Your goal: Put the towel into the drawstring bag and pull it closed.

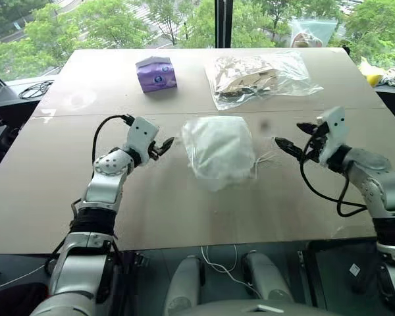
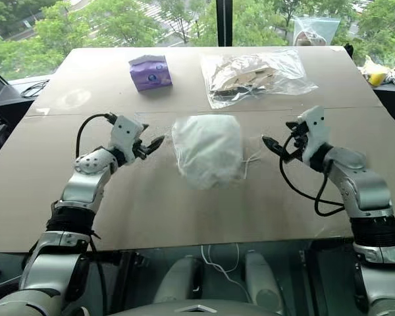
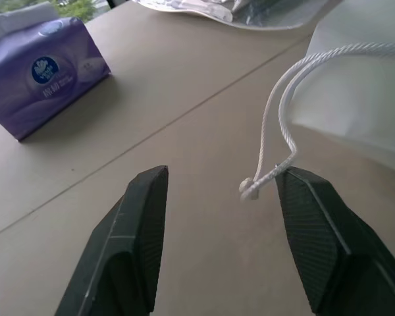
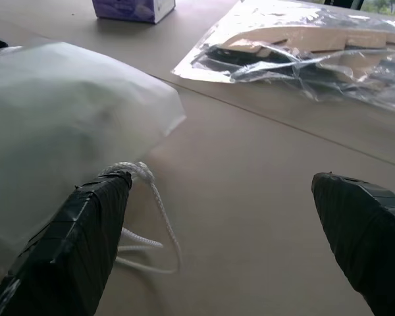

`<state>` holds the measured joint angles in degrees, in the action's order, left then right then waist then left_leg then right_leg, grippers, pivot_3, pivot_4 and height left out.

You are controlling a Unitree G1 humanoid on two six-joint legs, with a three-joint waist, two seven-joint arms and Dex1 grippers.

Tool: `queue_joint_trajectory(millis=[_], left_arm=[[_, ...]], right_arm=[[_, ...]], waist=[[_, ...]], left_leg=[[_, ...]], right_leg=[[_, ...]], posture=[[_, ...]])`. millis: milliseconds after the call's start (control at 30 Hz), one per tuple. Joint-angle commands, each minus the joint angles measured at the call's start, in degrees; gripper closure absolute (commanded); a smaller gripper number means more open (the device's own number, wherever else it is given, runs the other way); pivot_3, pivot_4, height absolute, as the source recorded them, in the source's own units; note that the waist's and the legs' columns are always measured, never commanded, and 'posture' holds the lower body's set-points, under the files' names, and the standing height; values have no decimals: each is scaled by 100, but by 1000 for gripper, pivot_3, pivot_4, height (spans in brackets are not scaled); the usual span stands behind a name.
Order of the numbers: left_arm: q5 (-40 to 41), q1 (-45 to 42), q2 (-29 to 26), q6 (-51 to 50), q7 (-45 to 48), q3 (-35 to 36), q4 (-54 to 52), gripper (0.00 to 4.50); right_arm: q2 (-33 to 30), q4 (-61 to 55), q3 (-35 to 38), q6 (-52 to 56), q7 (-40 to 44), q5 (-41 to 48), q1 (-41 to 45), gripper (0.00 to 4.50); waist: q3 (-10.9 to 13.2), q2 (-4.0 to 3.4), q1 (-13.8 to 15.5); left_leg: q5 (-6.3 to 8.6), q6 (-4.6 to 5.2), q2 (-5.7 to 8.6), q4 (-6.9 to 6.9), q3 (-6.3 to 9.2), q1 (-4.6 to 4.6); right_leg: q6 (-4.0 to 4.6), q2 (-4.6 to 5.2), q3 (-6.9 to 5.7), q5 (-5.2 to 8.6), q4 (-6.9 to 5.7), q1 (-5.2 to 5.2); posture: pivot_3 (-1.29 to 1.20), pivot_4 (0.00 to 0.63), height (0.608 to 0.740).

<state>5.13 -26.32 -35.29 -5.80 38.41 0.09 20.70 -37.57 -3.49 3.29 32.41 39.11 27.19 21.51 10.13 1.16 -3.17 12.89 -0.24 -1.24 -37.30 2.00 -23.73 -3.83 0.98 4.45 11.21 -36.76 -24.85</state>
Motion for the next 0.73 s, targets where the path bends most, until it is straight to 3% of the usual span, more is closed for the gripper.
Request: queue_joint_trajectory(millis=[33, 167, 333, 533, 733], left_arm=[[237, 160, -338, -71, 733, 38, -312, 204], [435, 400, -717, -169, 1366, 112, -396, 204], [656, 742, -953, -291, 1839, 233, -559, 204], [918, 1280, -1032, -320, 2064, 439, -924, 204], [1218, 1639, -1042, -534, 2109, 672, -1368, 204]], right_arm=[[-272, -257, 276, 51, 617, 295, -166, 0], [-591, -184, 403, -266, 1435, 456, -611, 0], [-411, 641, 698, -1266, 1676, 250, -559, 0], [-603, 1084, 795, -2577, 2736, -5, -1108, 0], [-640, 1719, 719, -3159, 3036, -292, -993, 0]], waist=[[1, 0, 4], [0, 0, 28], [0, -1, 20], [-1, -1, 74], [0, -2, 62]], left_leg=[[0, 0, 0, 2, -1, -1], [0, 0, -1, 1, 0, 2], [0, 0, -5, -8, -12, 8], [1, 0, -6, -1, -9, 7], [1, 0, -6, -9, -23, 20]], right_leg=[[3, 1, 0, -2, 2, -1], [-3, 1, 0, 3, 2, 0], [11, 0, 2, 17, 1, 2], [5, 0, 1, 14, 0, 1], [13, 3, 9, 19, -1, 7]], posture=[[0, 150, 740], [0, 150, 740], [0, 150, 740], [0, 150, 740], [0, 150, 740]])
